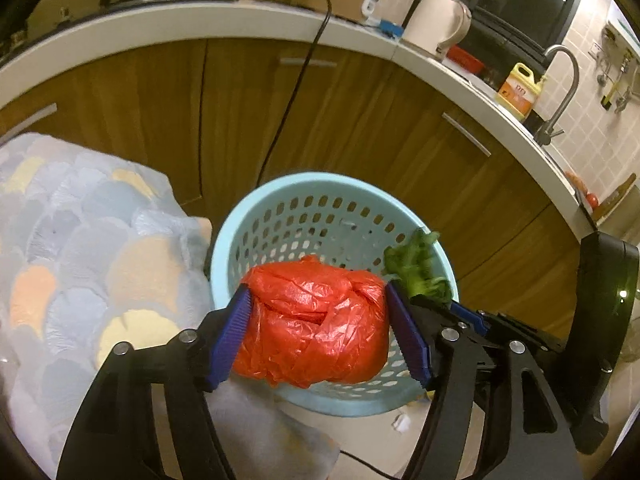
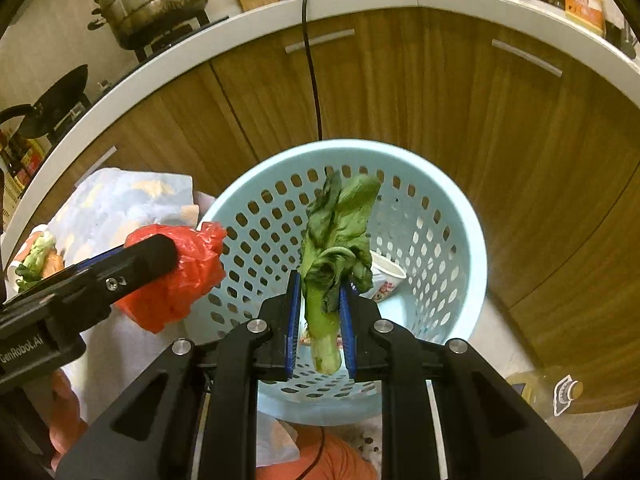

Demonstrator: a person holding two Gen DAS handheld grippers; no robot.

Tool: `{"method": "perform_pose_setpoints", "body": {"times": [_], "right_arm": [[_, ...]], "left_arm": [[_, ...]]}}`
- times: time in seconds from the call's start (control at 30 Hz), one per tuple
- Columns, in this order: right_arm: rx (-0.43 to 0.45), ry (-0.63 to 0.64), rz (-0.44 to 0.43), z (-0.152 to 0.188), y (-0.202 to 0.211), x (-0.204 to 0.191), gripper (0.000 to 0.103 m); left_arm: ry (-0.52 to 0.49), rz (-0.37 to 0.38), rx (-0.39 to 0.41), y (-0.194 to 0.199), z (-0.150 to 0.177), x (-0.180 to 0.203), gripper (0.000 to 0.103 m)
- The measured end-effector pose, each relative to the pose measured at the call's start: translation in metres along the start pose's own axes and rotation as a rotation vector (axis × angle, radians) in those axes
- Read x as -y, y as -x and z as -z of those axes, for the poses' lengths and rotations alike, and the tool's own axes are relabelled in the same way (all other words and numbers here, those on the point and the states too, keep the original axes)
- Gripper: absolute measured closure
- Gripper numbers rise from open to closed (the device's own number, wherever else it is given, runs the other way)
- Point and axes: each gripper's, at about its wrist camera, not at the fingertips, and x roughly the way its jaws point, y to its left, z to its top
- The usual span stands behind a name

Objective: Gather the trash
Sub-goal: 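Carry bag and greens to the blue basket and open both tools, then grasp the orange paper cup with the left tool while the right tool grasps the bok choy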

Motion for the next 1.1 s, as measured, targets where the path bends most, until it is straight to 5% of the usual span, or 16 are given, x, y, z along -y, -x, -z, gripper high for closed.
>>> {"method": "perform_pose_setpoints", "body": {"times": [0.17,0.7,0.9,1.1], "right_arm": [[0.007,-0.009,0.003,0.001,0.001,0.003,0.057],[0.100,0.000,-0.005,0.004,0.053,-0.005,0.056],[0.173,0.108,-0.055,0.003,0.084,-0.052,0.056],[0.243,0.234,-0.136,0.005,0.110,-0.119,0.056]], "left_arm": [[-0.002,0.005,-0.019,-0.004,0.003,0.000,0.034],[-0.026,0.023,0.065,0.039,0.011,0.001,0.028],[0.000,0.011,0.164,0.097,0.023,-0.019,0.028],[0.053,-0.092,0.302,0.173,0.035,-0.058,0.028]]}}
